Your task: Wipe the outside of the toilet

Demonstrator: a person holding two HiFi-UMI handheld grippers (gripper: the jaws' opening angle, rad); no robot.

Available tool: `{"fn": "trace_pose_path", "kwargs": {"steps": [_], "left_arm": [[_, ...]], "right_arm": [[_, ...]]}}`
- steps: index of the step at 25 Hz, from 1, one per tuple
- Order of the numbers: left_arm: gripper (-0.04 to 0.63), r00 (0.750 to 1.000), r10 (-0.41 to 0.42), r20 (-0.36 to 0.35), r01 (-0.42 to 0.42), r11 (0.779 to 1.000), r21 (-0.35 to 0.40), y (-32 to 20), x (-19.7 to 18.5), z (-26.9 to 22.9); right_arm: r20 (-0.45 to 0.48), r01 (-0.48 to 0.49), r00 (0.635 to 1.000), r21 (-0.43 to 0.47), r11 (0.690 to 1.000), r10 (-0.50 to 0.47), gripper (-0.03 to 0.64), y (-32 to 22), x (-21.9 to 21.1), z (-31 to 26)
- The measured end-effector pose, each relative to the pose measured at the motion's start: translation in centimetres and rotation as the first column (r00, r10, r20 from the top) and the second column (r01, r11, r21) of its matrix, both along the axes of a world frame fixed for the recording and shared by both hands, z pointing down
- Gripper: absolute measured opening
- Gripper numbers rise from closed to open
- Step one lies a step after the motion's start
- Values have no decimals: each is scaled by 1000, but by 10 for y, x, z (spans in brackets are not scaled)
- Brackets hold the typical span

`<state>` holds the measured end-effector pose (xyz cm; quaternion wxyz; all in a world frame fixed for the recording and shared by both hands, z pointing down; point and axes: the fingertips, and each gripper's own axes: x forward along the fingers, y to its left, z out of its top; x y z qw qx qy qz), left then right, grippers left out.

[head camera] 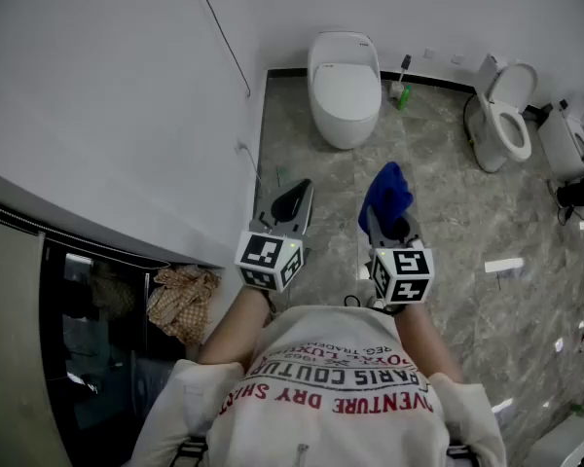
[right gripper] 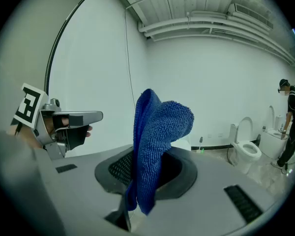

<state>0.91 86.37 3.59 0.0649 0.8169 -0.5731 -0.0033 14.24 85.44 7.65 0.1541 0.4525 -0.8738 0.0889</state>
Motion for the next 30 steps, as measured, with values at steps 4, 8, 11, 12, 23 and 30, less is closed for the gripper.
{"fn": "trace_pose_path", "kwargs": {"steps": [4, 8, 11, 12, 23, 30], "left_arm": [[6, 1000, -1, 2, 1, 1000, -4, 0, -2, 3], [6, 1000, -1, 0, 1, 1000, -6, -1, -3, 4], [6, 1000, 0, -8, 0, 1000, -6, -2, -2, 6], [6, 1000, 0, -12, 0, 1000, -5, -2, -2, 6], [6, 1000, -12, -14, 11, 999, -43, -15, -11, 16], [6, 998, -28, -62, 23, 996, -86, -43, -5, 32]], "right_arm": [[0, -1, 1000, -4, 1000, 1, 77, 0, -1, 3], [1, -9, 1000, -7, 1000, 9, 77, -1, -1, 4], [5, -12, 1000, -11, 1000, 12, 77, -2, 1, 6], [11, -16, 1000, -14, 1000, 16, 77, -2, 1, 6], [46, -65, 997, -48, 997, 67, 77, -10, 1, 14], [39, -77, 996, -102, 992, 81, 77, -38, 16, 30]]}}
